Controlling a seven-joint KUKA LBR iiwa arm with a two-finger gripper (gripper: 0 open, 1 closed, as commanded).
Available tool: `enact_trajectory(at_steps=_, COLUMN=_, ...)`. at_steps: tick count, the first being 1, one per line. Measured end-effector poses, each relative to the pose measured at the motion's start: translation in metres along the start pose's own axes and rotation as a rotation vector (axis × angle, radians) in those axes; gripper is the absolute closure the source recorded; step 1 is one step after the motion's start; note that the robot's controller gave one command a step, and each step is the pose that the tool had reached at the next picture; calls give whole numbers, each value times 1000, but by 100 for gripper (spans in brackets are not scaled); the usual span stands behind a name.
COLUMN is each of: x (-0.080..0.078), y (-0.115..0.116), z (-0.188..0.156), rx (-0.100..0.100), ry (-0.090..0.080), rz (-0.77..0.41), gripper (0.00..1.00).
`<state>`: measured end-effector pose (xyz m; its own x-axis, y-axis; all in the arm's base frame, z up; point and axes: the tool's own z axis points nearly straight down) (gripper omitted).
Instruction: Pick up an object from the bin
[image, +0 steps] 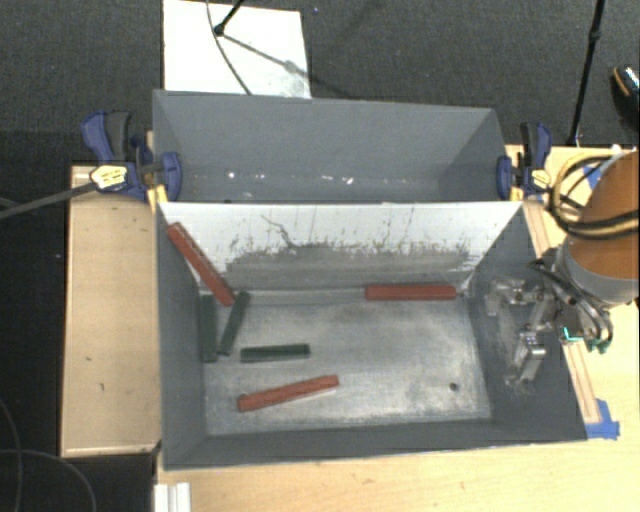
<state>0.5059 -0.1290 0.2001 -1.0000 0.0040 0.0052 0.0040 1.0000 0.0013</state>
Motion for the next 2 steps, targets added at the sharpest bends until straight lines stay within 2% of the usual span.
enact_trajectory(at_steps=1, x=22, y=96, z=133, rx=0, ry=-8, rz=-147, gripper=0)
enact_trajectory(at_steps=2, x=-47, y=124, z=129, rx=-1, ry=-14, rz=-63, gripper=0)
